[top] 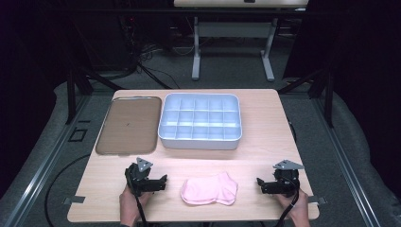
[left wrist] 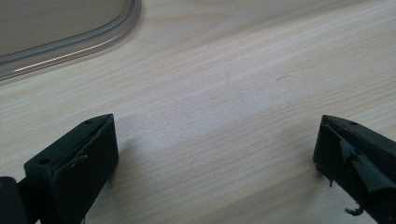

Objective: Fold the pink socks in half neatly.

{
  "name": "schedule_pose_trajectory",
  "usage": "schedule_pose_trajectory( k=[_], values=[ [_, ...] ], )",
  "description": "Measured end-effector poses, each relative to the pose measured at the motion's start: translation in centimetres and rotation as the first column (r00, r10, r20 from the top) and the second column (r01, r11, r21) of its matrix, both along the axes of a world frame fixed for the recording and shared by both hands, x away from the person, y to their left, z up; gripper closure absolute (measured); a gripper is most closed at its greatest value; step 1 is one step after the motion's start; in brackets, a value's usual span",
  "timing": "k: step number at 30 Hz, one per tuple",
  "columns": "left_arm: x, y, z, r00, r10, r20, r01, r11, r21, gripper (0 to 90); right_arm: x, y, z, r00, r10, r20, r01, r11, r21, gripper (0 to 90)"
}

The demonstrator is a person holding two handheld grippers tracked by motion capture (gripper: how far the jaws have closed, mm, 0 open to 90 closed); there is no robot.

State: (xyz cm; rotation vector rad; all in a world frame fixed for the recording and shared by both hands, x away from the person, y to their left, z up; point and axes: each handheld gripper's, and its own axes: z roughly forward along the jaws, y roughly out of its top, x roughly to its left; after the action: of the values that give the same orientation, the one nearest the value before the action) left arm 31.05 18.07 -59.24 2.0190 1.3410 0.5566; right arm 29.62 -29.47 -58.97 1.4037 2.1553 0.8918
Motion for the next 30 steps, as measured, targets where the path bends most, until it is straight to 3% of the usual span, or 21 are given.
schedule_pose_trajectory(
  k=[9, 22, 24, 30],
  values=[
    [0.1, 0.0, 0.0, 1.0, -0.007, 0.0, 0.007, 1.0, 0.0, 0.0, 0.0, 0.1, 0.0, 1.0, -0.006, -0.002, 0.006, 1.0, -0.001, 0.7],
    [0.0, 0.1, 0.1, 0.9996, -0.023, -0.014, 0.023, 0.9997, 0.006, 0.0, -0.1, 0.3, 0.4, 0.9999, 0.01, 0.012, -0.01, 1.0, 0.013, 15.8],
    [-0.2, 0.2, 0.2, 0.9997, -0.015, -0.018, 0.015, 0.9999, -0.005, 0.3, -0.1, 0.4, 0.5, 0.9999, 0.01, 0.01, -0.011, 1.0, 0.012, 18.9],
    [-1.0, 0.4, 0.9, 0.9995, -0.014, 0.027, 0.016, 0.9975, -0.069, 10.2, -0.6, 0.4, 1.3, 0.9996, 0.027, 0.009, -0.027, 0.996, 0.079, 20.8]
  ],
)
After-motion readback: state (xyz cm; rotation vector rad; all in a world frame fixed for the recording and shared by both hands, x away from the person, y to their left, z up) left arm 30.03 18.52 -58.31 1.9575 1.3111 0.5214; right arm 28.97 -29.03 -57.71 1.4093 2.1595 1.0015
